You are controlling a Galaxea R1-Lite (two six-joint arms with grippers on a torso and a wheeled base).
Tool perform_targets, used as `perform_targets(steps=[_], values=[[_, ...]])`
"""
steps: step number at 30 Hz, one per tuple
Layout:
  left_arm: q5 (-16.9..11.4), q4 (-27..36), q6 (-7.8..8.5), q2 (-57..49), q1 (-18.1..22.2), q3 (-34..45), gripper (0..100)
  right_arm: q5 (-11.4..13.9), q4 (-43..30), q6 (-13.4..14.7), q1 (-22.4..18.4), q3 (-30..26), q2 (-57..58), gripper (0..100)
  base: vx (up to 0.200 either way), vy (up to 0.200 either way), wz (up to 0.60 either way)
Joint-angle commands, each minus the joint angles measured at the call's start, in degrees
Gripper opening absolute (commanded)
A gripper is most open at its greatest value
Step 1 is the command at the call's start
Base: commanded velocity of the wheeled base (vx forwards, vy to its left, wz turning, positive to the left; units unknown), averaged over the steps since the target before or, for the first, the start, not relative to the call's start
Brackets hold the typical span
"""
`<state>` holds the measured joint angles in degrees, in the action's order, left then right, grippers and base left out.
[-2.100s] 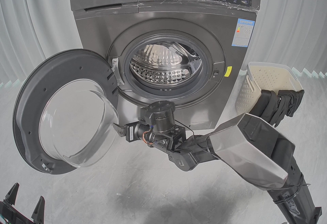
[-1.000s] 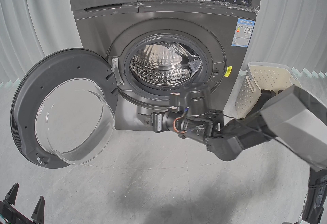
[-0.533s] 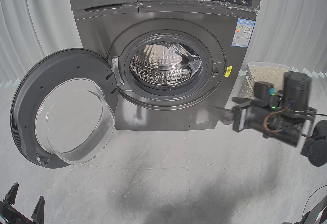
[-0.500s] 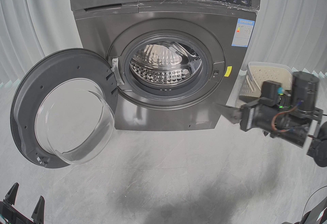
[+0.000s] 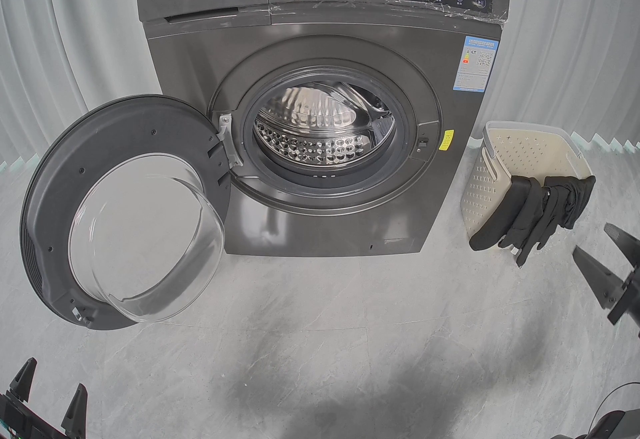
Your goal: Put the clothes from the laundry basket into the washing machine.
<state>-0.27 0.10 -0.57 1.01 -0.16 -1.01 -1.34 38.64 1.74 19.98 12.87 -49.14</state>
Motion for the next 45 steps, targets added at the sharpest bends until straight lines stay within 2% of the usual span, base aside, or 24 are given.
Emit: perform_targets(steps=[1, 5, 18, 21, 24, 25, 27, 29, 30, 33, 34, 37, 38, 39, 40, 41, 42, 45], values=[[0.00, -0.01, 0.05, -1.01, -0.02, 0.84, 100, 0.29, -0.59, -0.78, -5.30, -8.13, 13.02, 100, 0.000, 0.000, 0.00], [-0.08, -0.01, -0.04, -1.01, -0.02, 0.92, 100, 1.87, -0.94, -1.48, -6.88, -12.17, 17.59, 100, 0.000, 0.000, 0.00], [0.00, -0.01, -0.04, -1.01, -0.02, 0.84, 100, 2.13, -26.08, -2.45, -13.48, -12.61, 43.52, 100, 0.000, 0.000, 0.00], [0.00, -0.01, 0.05, -1.01, -0.02, 0.92, 100, 1.78, -27.66, -1.83, -13.92, -12.79, 44.22, 100, 0.000, 0.000, 0.00], [0.00, -0.01, 0.05, -1.01, -0.02, 0.92, 100, 0.73, -29.50, -1.30, -13.92, -12.87, 44.22, 100, 0.000, 0.000, 0.00], [0.00, -0.01, -0.04, -1.01, 0.07, 0.92, 100, -1.47, -31.79, -0.78, -14.00, -12.87, 44.22, 100, 0.000, 0.000, 0.00], [0.00, -0.01, 0.05, -1.01, 0.07, 0.92, 100, -4.11, -33.55, 0.72, -14.09, -12.87, 44.13, 100, 0.000, 0.000, 0.00], [0.00, -0.01, -0.04, -1.01, 0.07, 0.92, 100, -5.08, -34.25, 1.68, -15.15, -12.87, 44.57, 100, 0.000, 0.000, 0.00], [0.00, -0.01, 0.05, -1.01, 0.07, 0.84, 100, -4.81, -34.43, 0.98, -18.57, -12.87, 45.98, 100, 0.000, 0.000, 0.00], [0.00, -0.01, 0.05, -1.01, -0.02, 0.84, 100, -3.76, -34.43, -0.07, -20.95, -12.87, 48.35, 100, 0.000, 0.000, 0.00], [0.00, -0.01, -0.04, -1.01, -0.02, 0.92, 100, -3.58, -34.51, -0.78, -20.07, -12.87, 49.14, 100, 0.000, 0.000, 0.00], [0.00, -0.01, 0.05, -1.01, -0.02, 0.84, 100, -3.67, -35.83, -0.60, -19.80, -12.87, 49.14, 100, 0.000, 0.000, 0.00], [-0.08, 0.08, 0.31, -1.01, -0.02, 0.84, 100, -2.44, -36.71, -1.30, -19.80, -12.79, 49.14, 100, 0.000, 0.000, 0.00], [-0.08, -0.01, 0.40, -1.01, 0.16, 0.92, 100, 0.46, -38.38, -1.83, -19.98, -12.87, 49.14, 100, 0.000, 0.000, 0.00], [-0.17, 0.08, 0.49, -1.01, 0.16, 0.92, 100, 2.04, -38.64, -2.53, -19.89, -12.87, 49.14, 100, 0.000, 0.000, 0.00], [-0.17, 0.08, 0.49, -1.01, 0.16, 0.92, 100, 2.04, -38.64, -2.53, -19.89, -12.87, 49.14, 100, 0.000, 0.000, 0.00], [-0.35, -0.01, 0.22, -1.01, 0.07, 0.92, 100, 3.63, -40.23, -2.97, -19.72, -12.35, 49.14, 100, 0.000, 0.000, 0.00], [-0.35, 0.08, -0.22, -1.01, 0.07, 0.84, 100, 3.10, -39.70, -2.80, -19.89, -12.52, 49.14, 100, 0.000, 0.000, 0.00]])
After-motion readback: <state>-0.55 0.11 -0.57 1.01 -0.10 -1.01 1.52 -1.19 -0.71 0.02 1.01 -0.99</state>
